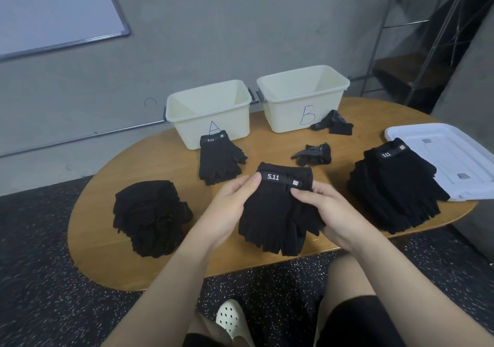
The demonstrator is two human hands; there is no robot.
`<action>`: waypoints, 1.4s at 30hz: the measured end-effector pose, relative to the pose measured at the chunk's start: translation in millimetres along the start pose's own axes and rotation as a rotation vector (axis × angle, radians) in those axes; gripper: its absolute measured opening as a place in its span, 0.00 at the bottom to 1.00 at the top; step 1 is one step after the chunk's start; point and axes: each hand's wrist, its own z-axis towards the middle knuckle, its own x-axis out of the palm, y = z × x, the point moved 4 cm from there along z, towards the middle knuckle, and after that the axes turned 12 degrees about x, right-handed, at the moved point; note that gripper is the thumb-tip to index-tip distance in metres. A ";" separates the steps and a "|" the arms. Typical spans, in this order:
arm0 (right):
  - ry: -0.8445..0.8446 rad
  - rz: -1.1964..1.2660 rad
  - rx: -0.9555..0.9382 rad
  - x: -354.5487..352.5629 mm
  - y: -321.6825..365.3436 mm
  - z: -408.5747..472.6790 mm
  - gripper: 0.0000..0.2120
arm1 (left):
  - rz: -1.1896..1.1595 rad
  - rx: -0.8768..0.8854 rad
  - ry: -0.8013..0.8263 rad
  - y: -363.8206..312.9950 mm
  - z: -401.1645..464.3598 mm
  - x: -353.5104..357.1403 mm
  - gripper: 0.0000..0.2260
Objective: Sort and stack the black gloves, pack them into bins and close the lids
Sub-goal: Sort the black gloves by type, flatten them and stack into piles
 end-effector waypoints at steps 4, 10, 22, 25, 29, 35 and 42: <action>0.013 -0.046 0.019 1.6 0.5 4.9 0.10 | -0.079 -0.016 -0.015 0.3 1.2 3.9 0.19; 0.038 -0.218 -0.013 9.6 1.2 15.6 0.11 | -0.122 0.014 -0.087 3.2 4.0 1.3 0.15; -0.078 -0.286 -0.231 10.8 -9.4 68.4 0.09 | 0.080 0.120 -0.280 17.7 19.2 -18.1 0.12; -0.103 -0.247 -0.268 10.7 -1.9 86.4 0.08 | 0.082 0.035 -0.184 30.4 21.0 -21.2 0.13; -0.071 -0.254 -0.246 13.0 11.6 120.0 0.09 | 0.137 0.026 -0.215 45.9 21.2 -41.4 0.10; -0.156 -0.516 -0.289 30.9 30.6 198.3 0.06 | 0.180 0.007 -0.483 60.8 50.3 -81.8 0.08; -0.197 -0.599 -0.328 58.5 60.1 283.8 0.20 | 0.391 0.110 -0.762 56.2 95.9 -119.0 0.08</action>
